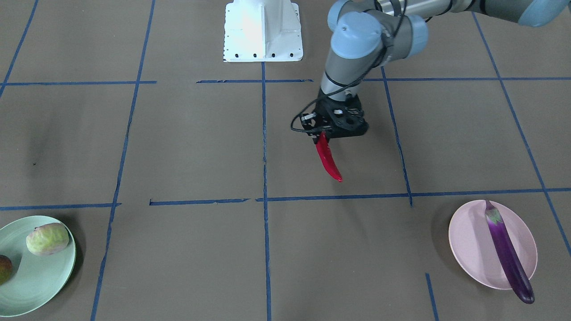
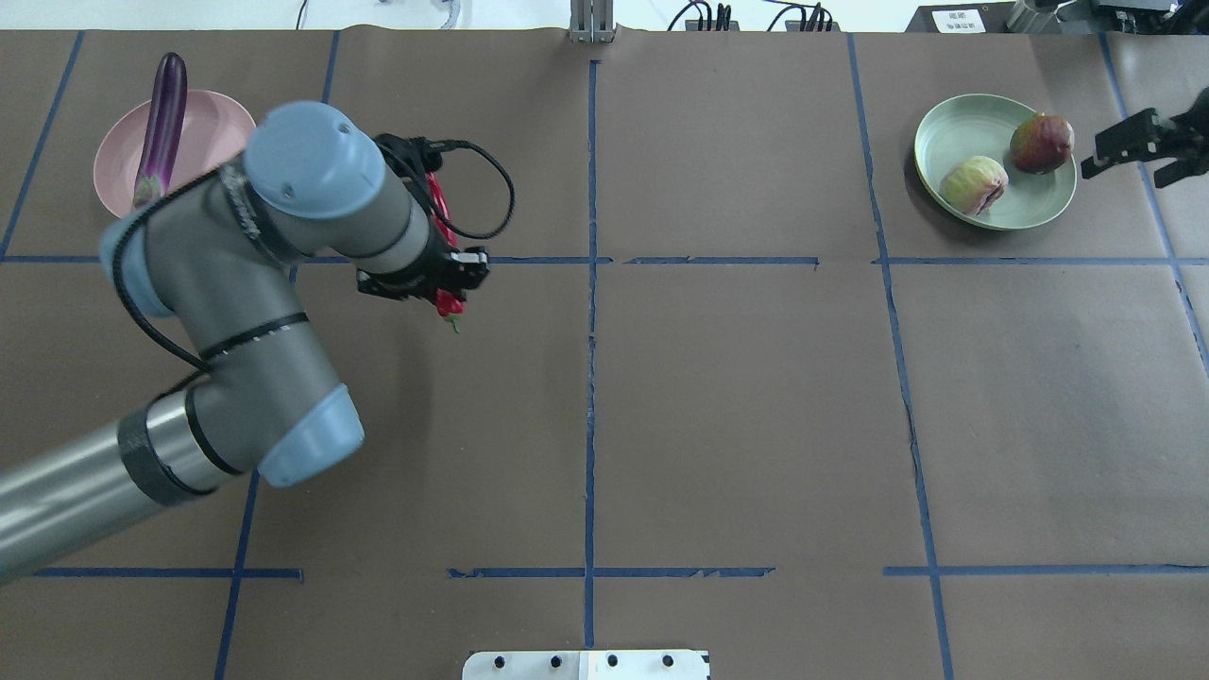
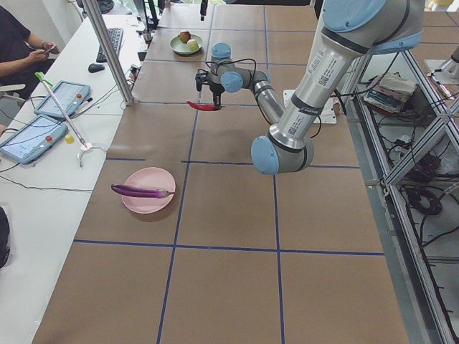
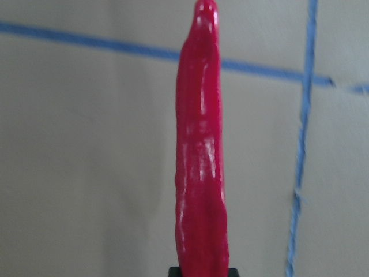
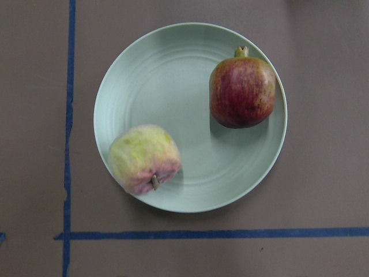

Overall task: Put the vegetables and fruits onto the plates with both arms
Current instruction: 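Lower the chili beside the eggplant on the pink plate and release with the left gripper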

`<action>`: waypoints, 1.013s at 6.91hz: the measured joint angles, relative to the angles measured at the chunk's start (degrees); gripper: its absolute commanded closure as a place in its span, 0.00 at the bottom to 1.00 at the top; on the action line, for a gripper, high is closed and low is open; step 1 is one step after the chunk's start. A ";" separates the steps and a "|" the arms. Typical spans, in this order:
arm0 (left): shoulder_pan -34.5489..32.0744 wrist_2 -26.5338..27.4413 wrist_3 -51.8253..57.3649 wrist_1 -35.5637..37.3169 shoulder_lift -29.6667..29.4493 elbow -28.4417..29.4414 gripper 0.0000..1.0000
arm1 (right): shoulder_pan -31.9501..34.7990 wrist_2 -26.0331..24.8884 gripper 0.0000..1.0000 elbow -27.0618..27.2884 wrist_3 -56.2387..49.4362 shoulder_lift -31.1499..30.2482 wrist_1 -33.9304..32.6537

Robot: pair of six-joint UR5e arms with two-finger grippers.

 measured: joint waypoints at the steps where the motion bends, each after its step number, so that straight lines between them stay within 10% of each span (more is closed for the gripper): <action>1: -5.39 -1.33 7.84 -0.11 1.76 1.31 1.00 | 0.06 0.32 0.00 5.27 0.03 -6.01 0.08; 5: -21.11 -4.80 33.60 -6.36 2.94 25.19 0.90 | 0.13 0.52 0.00 12.67 0.16 -15.71 0.26; 7: -22.40 -4.90 36.29 -11.82 1.42 33.55 0.14 | 0.09 1.63 0.00 13.16 0.08 -16.54 0.44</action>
